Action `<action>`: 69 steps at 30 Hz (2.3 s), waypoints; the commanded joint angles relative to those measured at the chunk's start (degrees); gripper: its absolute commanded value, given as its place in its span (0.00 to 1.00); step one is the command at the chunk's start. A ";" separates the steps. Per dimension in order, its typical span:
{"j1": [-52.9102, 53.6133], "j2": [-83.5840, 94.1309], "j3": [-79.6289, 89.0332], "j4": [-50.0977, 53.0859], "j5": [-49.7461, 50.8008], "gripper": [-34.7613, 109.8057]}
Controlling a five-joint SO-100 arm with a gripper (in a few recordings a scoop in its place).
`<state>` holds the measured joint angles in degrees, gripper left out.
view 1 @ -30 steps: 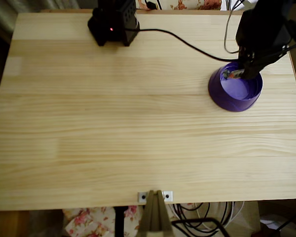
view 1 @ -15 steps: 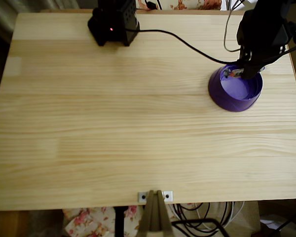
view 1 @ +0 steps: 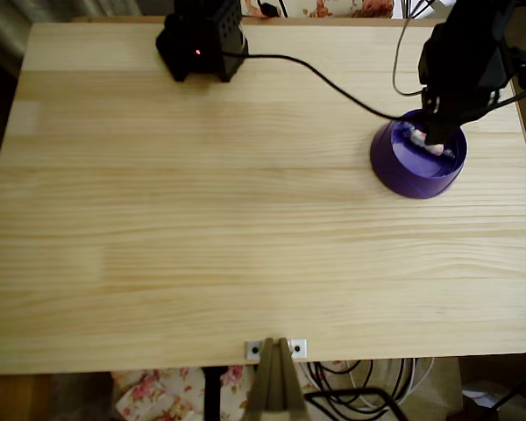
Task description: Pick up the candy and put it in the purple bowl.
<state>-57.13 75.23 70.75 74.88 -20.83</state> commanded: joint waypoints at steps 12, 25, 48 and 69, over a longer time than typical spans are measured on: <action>21.01 41.31 26.46 -3.69 10.20 0.24; 52.12 75.23 60.12 -11.34 26.10 0.24; 62.49 113.82 100.81 -11.25 23.64 0.24; 62.49 113.82 100.81 -11.16 23.64 0.24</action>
<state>4.48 188.26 172.18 62.84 2.11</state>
